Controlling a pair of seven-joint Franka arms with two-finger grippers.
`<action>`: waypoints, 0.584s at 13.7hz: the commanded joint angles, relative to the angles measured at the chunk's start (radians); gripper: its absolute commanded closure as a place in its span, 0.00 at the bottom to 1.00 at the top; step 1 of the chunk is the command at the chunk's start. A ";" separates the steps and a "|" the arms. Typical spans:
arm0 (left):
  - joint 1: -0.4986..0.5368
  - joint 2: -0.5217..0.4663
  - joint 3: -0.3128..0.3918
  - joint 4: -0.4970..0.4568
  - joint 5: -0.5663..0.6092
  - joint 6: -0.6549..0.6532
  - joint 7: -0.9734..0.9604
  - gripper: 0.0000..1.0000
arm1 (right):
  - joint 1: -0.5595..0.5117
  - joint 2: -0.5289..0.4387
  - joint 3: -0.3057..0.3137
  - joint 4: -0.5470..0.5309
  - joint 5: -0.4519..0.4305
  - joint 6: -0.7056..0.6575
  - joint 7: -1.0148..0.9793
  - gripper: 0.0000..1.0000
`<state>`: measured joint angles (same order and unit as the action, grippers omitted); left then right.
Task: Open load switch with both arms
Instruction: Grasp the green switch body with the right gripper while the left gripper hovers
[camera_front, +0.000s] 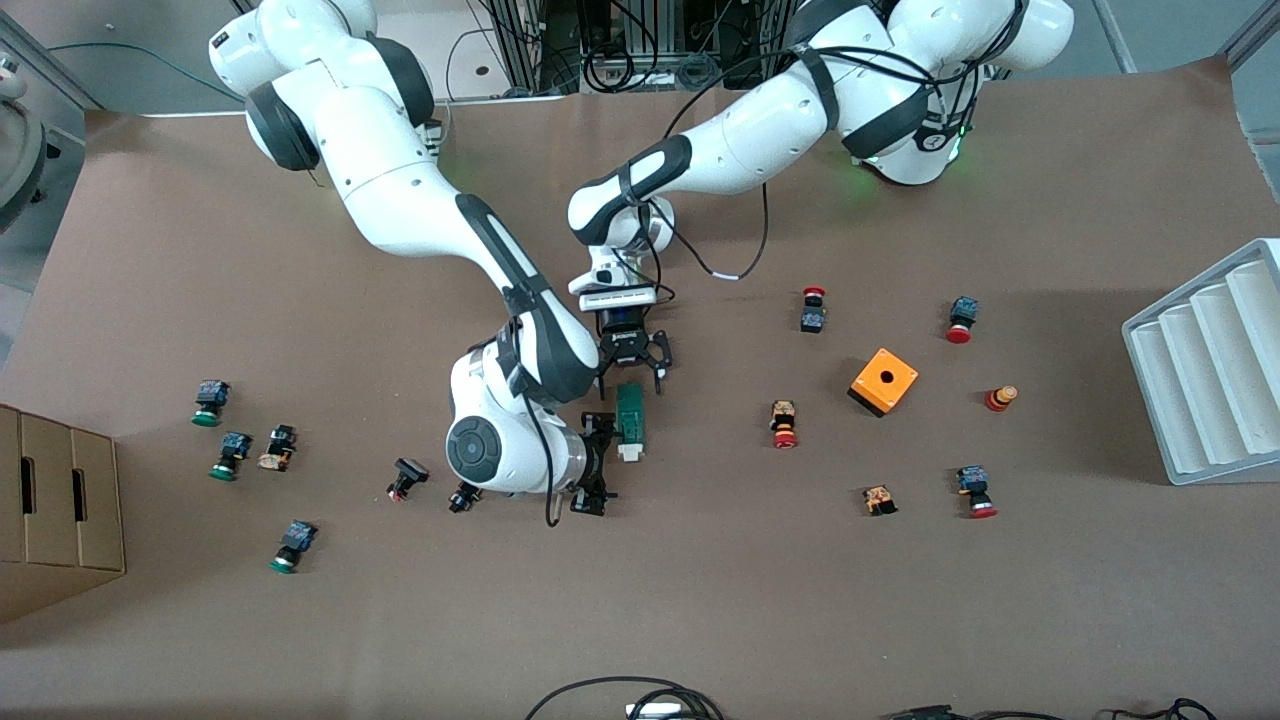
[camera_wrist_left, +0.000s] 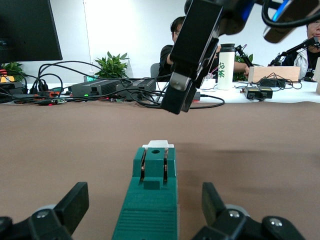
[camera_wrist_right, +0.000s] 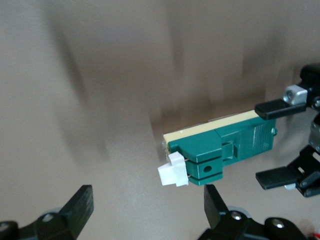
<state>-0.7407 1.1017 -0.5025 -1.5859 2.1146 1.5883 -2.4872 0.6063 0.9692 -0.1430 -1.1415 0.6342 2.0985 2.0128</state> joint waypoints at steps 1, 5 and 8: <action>0.000 0.027 -0.002 0.050 0.019 0.004 0.004 0.00 | -0.036 0.040 0.026 0.051 0.067 -0.025 0.032 0.02; 0.000 0.041 -0.001 0.053 0.025 0.004 -0.005 0.00 | -0.059 0.043 0.062 0.052 0.074 -0.020 0.092 0.02; 0.001 0.058 -0.001 0.066 0.047 0.004 -0.010 0.00 | -0.043 0.031 0.059 0.055 -0.002 0.014 0.028 0.02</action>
<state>-0.7407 1.1270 -0.5015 -1.5570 2.1345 1.5883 -2.4882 0.5619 0.9871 -0.0899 -1.1289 0.6706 2.1025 2.0660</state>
